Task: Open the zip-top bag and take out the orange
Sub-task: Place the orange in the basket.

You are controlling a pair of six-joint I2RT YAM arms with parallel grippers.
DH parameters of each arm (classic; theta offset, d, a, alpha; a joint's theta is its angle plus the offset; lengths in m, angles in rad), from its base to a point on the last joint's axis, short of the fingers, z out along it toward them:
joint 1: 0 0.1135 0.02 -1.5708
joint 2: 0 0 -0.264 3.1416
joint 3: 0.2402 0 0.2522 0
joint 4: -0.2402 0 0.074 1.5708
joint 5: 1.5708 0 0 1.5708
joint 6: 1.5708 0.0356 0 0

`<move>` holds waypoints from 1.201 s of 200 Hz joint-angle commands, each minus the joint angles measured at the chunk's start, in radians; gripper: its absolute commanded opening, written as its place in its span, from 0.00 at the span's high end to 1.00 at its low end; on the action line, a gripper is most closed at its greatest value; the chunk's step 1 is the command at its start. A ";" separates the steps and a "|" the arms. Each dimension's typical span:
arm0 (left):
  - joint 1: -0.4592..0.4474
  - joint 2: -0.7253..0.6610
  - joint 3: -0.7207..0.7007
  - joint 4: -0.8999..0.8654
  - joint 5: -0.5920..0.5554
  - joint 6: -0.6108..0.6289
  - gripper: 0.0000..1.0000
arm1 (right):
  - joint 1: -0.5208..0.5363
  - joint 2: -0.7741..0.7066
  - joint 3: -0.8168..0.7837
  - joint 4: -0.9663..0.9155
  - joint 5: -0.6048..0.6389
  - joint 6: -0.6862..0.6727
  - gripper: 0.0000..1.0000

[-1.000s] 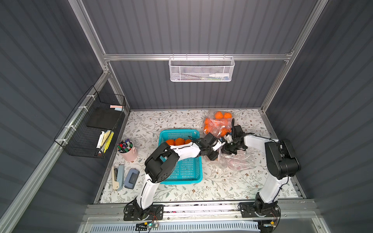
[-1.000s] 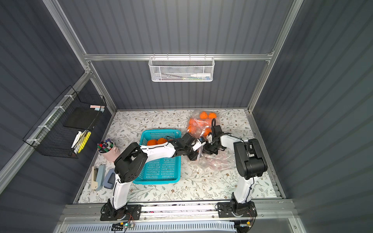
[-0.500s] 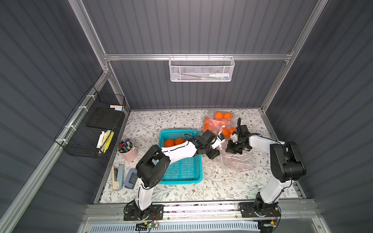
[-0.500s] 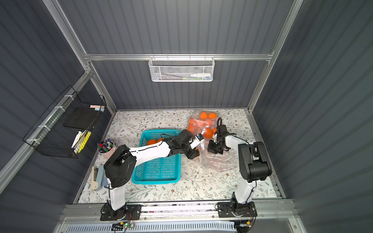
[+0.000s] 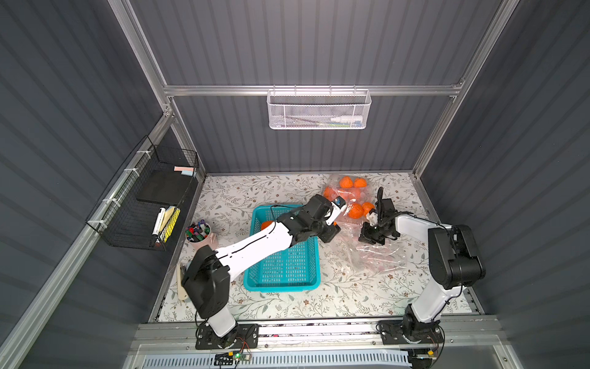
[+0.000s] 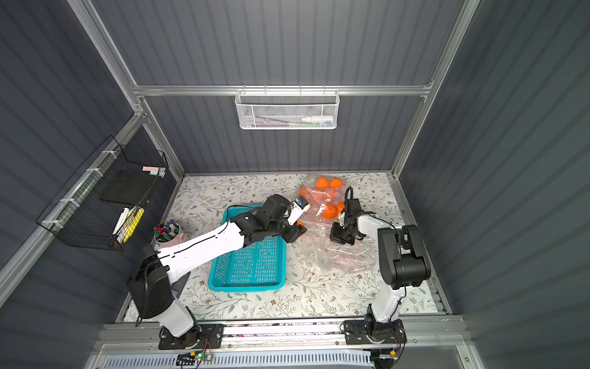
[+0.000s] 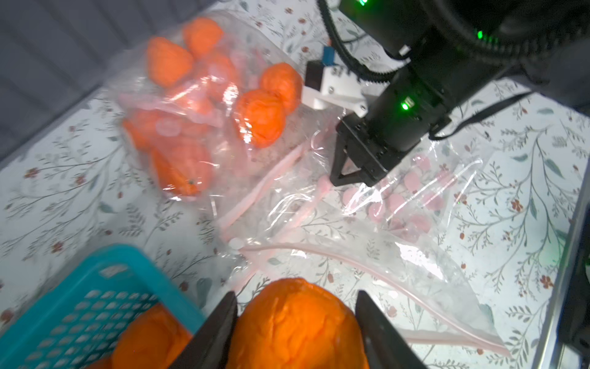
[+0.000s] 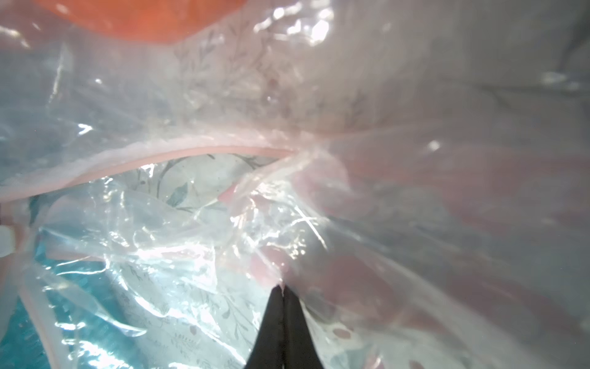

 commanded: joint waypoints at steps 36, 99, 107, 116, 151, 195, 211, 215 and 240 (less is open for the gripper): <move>0.130 -0.214 -0.383 -0.019 -0.220 -0.251 0.52 | -0.007 -0.014 -0.012 -0.008 0.001 0.002 0.95; 0.147 -0.140 -0.514 0.091 -0.472 -0.315 0.49 | -0.007 -0.023 -0.022 -0.005 -0.002 0.000 0.95; 0.148 -0.132 -0.513 0.105 -0.500 -0.317 0.49 | -0.007 -0.023 -0.024 -0.002 -0.004 0.001 0.95; 0.150 -0.123 -0.520 0.134 -0.535 -0.310 0.50 | -0.007 -0.023 -0.026 -0.001 -0.006 0.002 0.95; 0.159 -0.060 -0.523 0.166 -0.642 -0.300 0.50 | -0.007 -0.021 -0.027 0.000 -0.010 0.003 0.95; 0.166 -0.026 -0.535 0.188 -0.708 -0.298 0.46 | -0.007 -0.021 -0.027 0.004 -0.016 0.003 0.95; 0.168 -0.013 -0.535 0.199 -0.727 -0.294 0.43 | -0.007 -0.020 -0.026 0.004 -0.017 0.001 0.95; 0.168 -0.010 -0.535 0.203 -0.732 -0.292 0.43 | -0.007 -0.019 -0.025 0.003 -0.018 0.003 0.95; 0.173 0.026 -0.537 0.242 -0.756 -0.260 0.38 | -0.007 -0.018 -0.027 0.004 -0.021 0.002 0.95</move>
